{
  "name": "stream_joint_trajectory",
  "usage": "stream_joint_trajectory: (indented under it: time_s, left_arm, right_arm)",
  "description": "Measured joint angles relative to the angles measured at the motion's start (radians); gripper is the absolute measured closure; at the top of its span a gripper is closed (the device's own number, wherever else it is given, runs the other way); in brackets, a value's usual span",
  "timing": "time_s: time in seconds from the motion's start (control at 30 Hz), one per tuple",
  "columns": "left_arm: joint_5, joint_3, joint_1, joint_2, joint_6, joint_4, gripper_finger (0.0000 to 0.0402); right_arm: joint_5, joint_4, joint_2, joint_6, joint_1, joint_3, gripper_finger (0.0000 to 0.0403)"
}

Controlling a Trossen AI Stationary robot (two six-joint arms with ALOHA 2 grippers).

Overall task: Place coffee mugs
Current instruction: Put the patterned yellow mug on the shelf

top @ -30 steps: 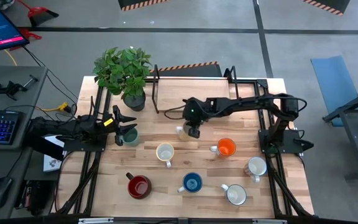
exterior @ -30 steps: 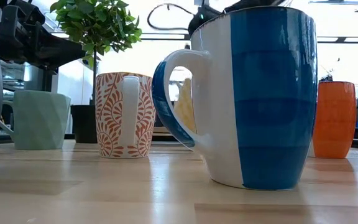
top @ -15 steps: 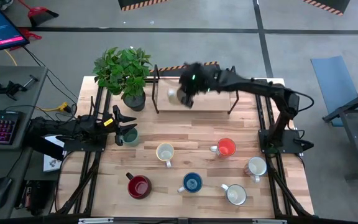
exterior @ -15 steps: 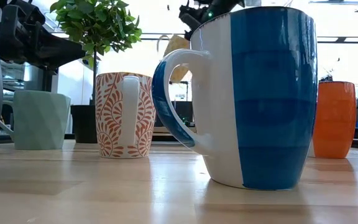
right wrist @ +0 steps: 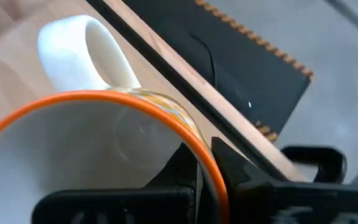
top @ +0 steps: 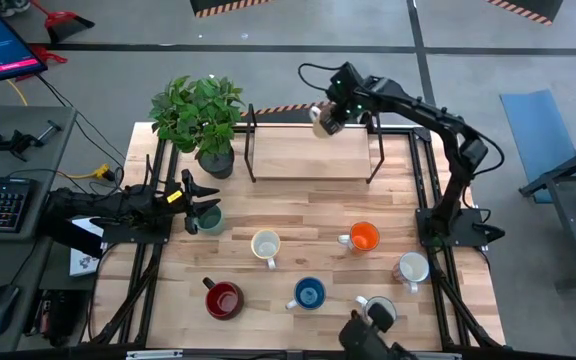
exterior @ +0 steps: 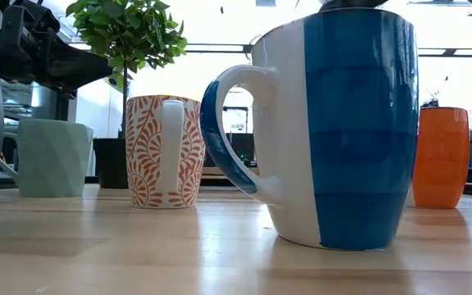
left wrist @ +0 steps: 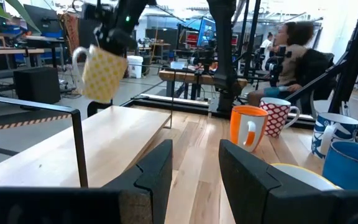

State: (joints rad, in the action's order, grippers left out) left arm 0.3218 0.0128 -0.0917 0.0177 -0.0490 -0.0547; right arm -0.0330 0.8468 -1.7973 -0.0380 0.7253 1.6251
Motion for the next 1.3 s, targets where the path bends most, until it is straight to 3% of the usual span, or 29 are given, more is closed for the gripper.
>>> stream_joint_trajectory:
  time_s: [0.3, 0.83, 1.3]
  left_arm:
    - [0.0, 0.0, 0.0, 0.0, 0.0, 0.0, 0.0282]
    - [0.0, 0.0, 0.0, 0.0, -0.003, 0.0, 0.0282]
    - [0.0, 0.0, 0.0, 0.0, -0.028, 0.0, 0.0282]
  right_arm:
    - [0.0, -0.087, 0.0, 0.019, 0.028, -0.141, 0.0403]
    - [-0.071, -0.035, -0.003, 0.069, 0.033, -0.148, 0.0403]
    - [-0.072, 0.01, -0.004, 0.096, 0.055, -0.148, 0.0391]
